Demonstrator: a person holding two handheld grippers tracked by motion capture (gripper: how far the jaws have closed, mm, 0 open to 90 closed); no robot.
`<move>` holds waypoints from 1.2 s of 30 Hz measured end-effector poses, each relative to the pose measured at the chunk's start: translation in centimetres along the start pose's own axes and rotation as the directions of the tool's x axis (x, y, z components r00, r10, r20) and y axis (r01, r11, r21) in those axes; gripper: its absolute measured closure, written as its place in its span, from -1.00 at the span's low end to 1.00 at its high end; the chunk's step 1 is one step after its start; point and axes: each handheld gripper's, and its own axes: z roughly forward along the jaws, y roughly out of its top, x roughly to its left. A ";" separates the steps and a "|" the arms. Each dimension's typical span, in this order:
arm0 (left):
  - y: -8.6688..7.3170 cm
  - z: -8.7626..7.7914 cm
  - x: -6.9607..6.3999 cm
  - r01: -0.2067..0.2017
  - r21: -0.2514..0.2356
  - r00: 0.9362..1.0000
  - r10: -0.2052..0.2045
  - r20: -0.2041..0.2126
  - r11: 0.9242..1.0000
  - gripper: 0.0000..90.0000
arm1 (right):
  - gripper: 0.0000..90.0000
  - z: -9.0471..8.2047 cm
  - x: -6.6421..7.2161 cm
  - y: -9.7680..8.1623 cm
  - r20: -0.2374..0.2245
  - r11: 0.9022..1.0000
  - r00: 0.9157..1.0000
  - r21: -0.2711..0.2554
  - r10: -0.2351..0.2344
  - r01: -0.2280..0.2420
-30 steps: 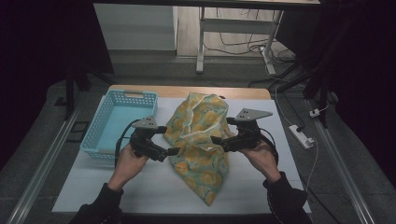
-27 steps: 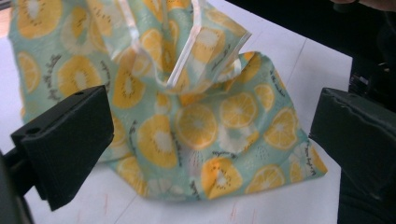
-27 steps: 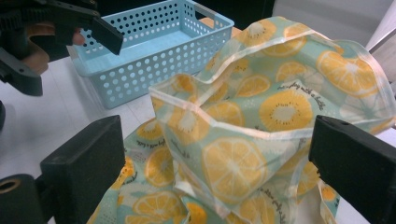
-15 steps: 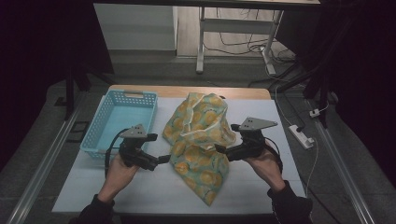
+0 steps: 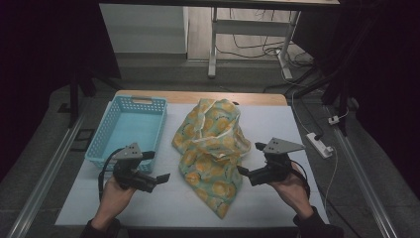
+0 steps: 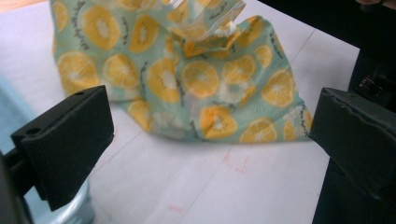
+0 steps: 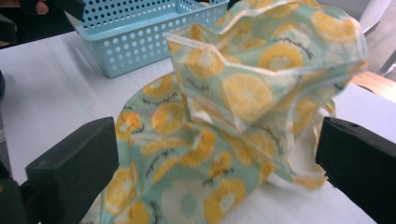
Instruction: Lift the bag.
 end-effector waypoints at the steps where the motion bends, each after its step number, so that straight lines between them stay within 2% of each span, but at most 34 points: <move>1: -0.3 -0.3 0.0 0.006 -0.003 1.000 -0.006 -0.006 1.000 -1.00 | -1.00 -0.3 0.0 -0.3 0.008 1.000 1.000 0.000 0.004 -0.004; 9: -2.8 -2.6 -0.1 0.036 -0.023 0.997 -0.037 -0.063 0.999 -1.00 | -1.00 -2.5 0.1 -3.0 0.055 0.999 0.998 -0.015 0.041 -0.040; 15: -4.9 -4.0 -0.2 0.060 -0.019 0.993 -0.062 -0.103 0.998 -1.00 | -1.00 -4.0 -0.3 -5.5 0.115 0.997 0.990 -0.014 0.081 -0.080; 19: -6.2 -4.7 -0.1 0.078 -0.009 0.988 -0.079 -0.133 0.997 -1.00 | -1.00 -5.0 -0.6 -7.1 0.140 0.993 0.983 -0.024 0.121 -0.119; 23: -7.4 -5.1 0.2 0.103 -0.011 0.983 -0.104 -0.152 0.995 -1.00 | -1.00 -6.0 -0.7 -8.5 0.178 0.991 0.975 -0.010 0.132 -0.133; 27: -8.7 -5.2 0.7 0.127 0.018 0.977 -0.121 -0.177 0.992 -1.00 | -1.00 -7.0 -0.9 -9.9 0.218 0.988 0.965 0.004 0.148 -0.152; 33: -10.0 -5.0 1.2 0.154 0.065 0.965 -0.136 -0.224 0.986 -1.00 | -1.00 -8.0 -1.2 -12.5 0.259 0.973 0.945 0.056 0.201 -0.222; 35: -10.3 -4.9 1.2 0.156 0.095 0.959 -0.128 -0.252 0.983 -1.00 | -1.00 -8.0 -1.2 -13.3 0.266 0.967 0.941 0.084 0.212 -0.241; 36: -10.3 -4.9 1.3 0.167 0.100 0.956 -0.136 -0.259 0.981 -1.00 | -1.00 -8.0 -1.1 -13.7 0.269 0.962 0.938 0.102 0.217 -0.252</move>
